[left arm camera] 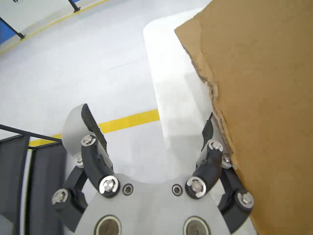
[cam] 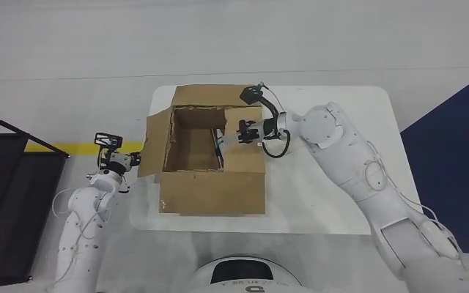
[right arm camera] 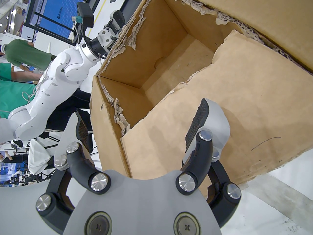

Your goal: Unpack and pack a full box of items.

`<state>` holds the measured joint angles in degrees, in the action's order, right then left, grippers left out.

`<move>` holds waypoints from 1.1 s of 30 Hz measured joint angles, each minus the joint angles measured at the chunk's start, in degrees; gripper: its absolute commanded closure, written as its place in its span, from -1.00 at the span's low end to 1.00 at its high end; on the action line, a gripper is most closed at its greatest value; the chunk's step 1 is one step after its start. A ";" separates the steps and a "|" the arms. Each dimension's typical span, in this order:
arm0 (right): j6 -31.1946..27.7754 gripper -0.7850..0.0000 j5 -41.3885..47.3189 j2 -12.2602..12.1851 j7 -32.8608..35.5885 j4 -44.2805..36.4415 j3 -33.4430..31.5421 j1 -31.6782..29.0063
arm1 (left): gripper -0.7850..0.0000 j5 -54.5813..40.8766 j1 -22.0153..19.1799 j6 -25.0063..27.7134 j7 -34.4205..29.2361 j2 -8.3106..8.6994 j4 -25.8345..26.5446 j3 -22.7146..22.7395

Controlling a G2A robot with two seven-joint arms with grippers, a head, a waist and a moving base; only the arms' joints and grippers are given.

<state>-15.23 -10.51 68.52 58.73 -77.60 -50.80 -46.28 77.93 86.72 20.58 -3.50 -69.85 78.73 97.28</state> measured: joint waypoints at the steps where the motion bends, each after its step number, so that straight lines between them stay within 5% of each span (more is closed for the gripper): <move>1: 0.00 -1.00 0.00 0.00 0.00 0.00 0.00 0.00 | -1.00 -1.57 0.07 2.07 -0.07 0.13 0.46 0.47; 6: 0.00 -1.00 0.00 0.00 0.00 0.00 0.00 0.00 | -1.00 -12.32 1.68 16.34 1.20 1.04 1.94 4.66; 11: 0.00 -1.00 0.00 0.00 0.00 0.00 0.00 0.00 | -1.00 -21.06 2.71 22.63 -0.52 1.55 5.71 6.79; 18: 0.00 -1.00 0.00 0.00 0.00 0.00 0.00 0.00 | -1.00 -25.18 3.06 20.41 -4.13 1.78 13.41 6.37; 24: 0.00 -1.00 0.00 0.00 0.00 0.00 0.00 0.00 | -1.00 -16.89 3.63 15.94 -5.85 1.78 19.80 2.33; 33: 0.00 -1.00 0.00 0.00 0.00 0.00 0.00 0.00 | -1.00 -0.10 2.69 6.79 -1.42 1.24 16.88 -7.03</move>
<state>-15.23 -10.51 68.52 58.73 -77.60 -50.80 -46.28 77.83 89.40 27.37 -4.92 -68.61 95.61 90.25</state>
